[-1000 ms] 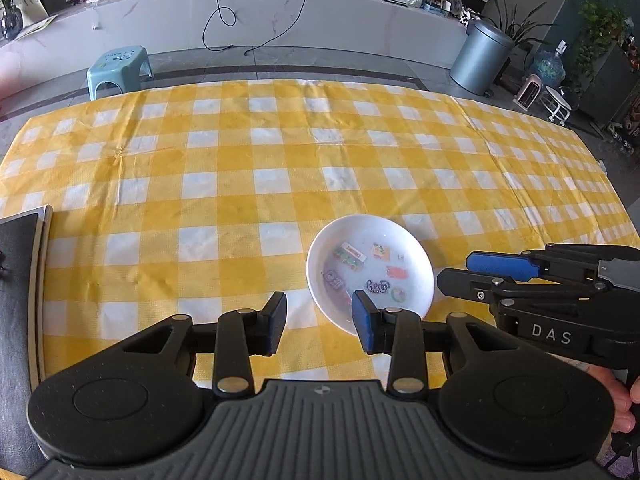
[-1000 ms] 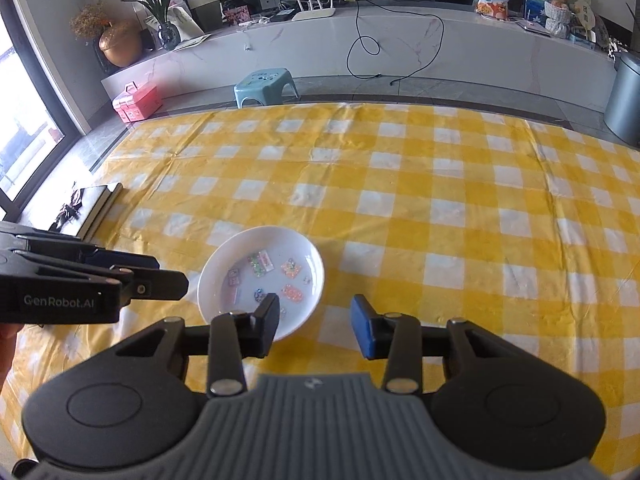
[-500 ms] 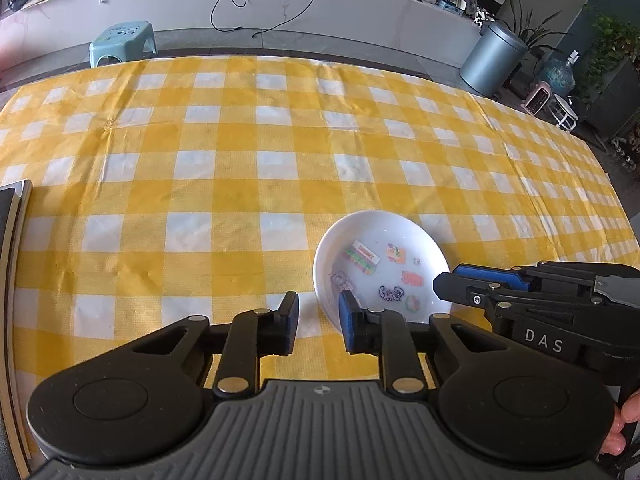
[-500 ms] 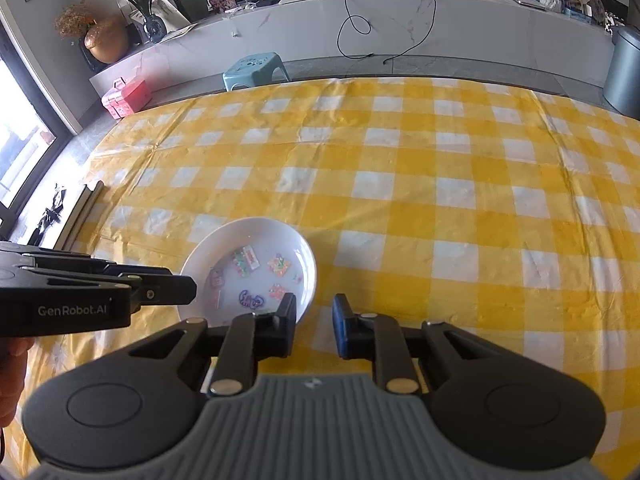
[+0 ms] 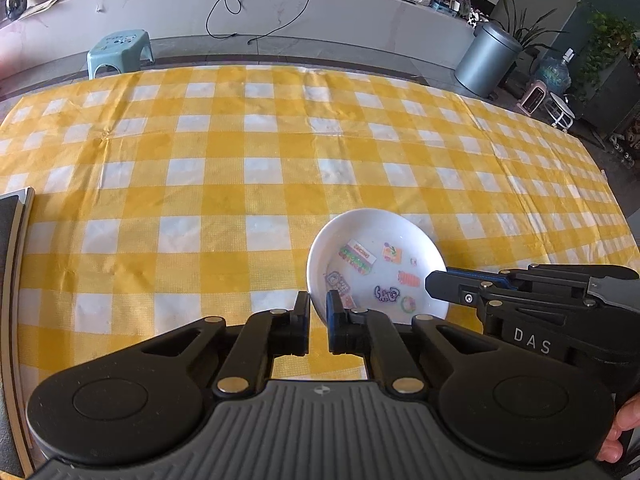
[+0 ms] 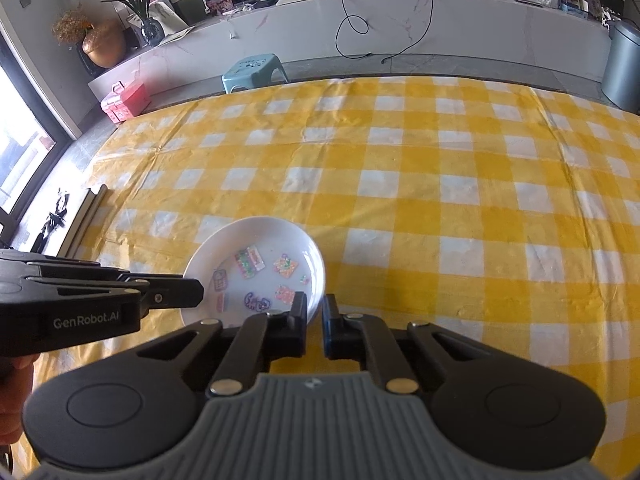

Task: Organize plates and bowls
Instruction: 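Lift the sticker dish with both tools and lower it onto the glass plate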

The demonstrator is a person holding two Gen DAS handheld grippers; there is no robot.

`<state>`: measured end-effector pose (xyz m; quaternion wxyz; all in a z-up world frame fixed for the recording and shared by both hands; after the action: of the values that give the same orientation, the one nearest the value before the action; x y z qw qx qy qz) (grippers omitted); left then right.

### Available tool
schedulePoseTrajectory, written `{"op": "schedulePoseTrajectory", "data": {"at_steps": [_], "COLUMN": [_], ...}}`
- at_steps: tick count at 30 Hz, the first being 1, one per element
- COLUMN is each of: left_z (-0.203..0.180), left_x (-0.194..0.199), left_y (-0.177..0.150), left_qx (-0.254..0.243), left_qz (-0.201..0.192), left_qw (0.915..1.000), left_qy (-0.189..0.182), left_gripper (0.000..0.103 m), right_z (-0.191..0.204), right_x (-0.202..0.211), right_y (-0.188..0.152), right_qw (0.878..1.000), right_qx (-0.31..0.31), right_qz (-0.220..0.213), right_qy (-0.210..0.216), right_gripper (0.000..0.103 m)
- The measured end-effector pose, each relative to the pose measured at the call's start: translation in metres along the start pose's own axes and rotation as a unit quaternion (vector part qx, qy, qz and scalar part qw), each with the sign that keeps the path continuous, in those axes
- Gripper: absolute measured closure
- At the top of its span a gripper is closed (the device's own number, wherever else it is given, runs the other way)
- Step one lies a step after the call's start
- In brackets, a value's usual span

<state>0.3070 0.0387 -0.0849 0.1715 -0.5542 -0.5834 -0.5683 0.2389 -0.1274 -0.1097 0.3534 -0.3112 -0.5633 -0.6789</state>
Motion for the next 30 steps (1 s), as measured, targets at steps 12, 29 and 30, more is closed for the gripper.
{"op": "schedulePoseTrajectory", "data": {"at_steps": [12, 29, 30], "left_z": [-0.085, -0.198, -0.199], "left_x": [0.09, 0.104, 0.1], "left_y": [-0.009, -0.132, -0.138], "left_qx": [-0.063, -0.007, 0.001], "left_qz": [-0.064, -0.097, -0.099], "left_qw": [0.996, 0.9952, 0.9948], "left_qy": [-0.001, -0.016, -0.021], "left_gripper": [0.097, 0.097, 0.097], "right_z": [-0.02, -0.091, -0.095], "right_x": [0.107, 0.22, 0.221], "right_y": [-0.02, -0.148, -0.155], "right_qw": [0.998, 0.992, 0.992], "right_qx": [-0.04, -0.087, -0.088], "right_qz": [-0.052, -0.088, -0.087], "right_qy": [0.019, -0.015, -0.019], "right_gripper": [0.098, 0.1, 0.101]}}
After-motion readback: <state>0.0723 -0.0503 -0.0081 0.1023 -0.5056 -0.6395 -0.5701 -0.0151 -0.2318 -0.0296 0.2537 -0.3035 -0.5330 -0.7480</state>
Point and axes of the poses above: each gripper's, at about its wrist camera, not at the fingertips, and x roughly against the way its jaws point, z to its left, y to its top, the point moved 3 cm from there along -x, roughly the way its jaws point, and after that the axes turned 5 degrees about -y, right-handed, at the moved point
